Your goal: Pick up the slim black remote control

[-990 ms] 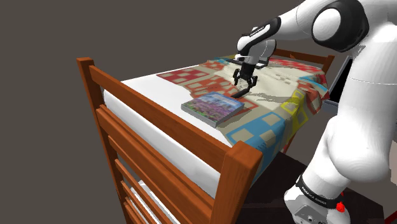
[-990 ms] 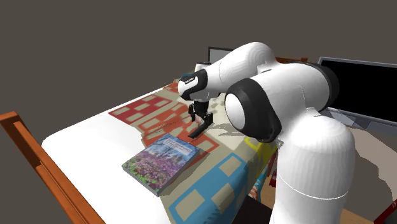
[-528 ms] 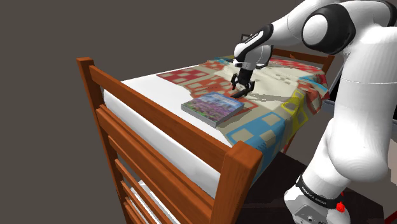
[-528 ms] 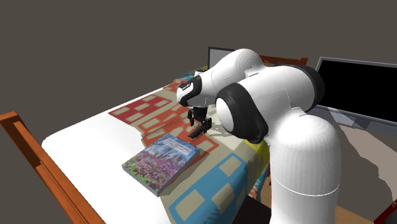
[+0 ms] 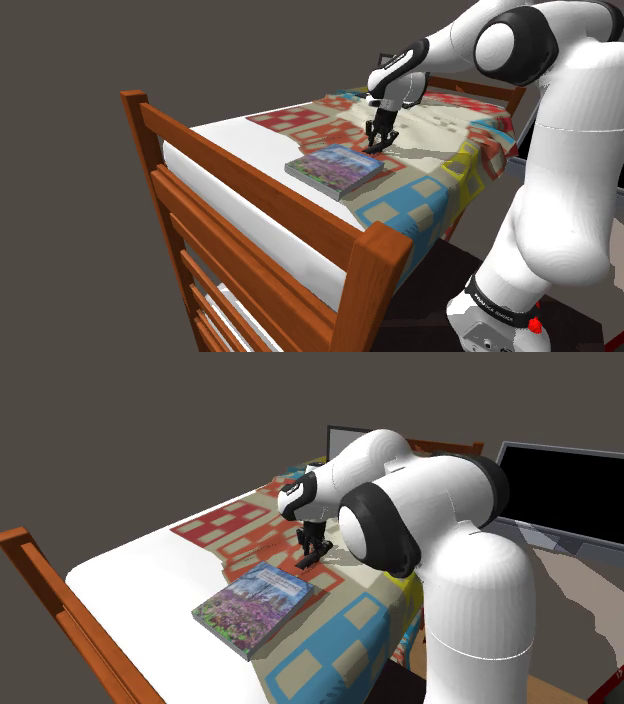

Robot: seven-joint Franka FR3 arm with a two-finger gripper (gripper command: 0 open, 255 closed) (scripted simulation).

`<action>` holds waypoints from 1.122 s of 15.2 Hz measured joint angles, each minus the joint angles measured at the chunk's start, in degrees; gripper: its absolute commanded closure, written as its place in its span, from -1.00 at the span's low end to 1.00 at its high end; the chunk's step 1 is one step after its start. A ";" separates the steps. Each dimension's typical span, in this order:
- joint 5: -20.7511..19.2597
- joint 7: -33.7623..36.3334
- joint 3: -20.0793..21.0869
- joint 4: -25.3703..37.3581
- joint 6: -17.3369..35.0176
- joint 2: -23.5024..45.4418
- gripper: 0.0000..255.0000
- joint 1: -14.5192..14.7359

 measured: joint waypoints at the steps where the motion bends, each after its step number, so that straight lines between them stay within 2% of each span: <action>1: -0.01 0.02 0.00 -0.01 0.02 -0.01 1.00 0.01; 5: -0.40 0.23 -0.17 0.47 -0.74 -0.30 1.00 0.07; 17: -4.93 3.55 -1.57 5.30 -8.49 -4.70 1.00 1.40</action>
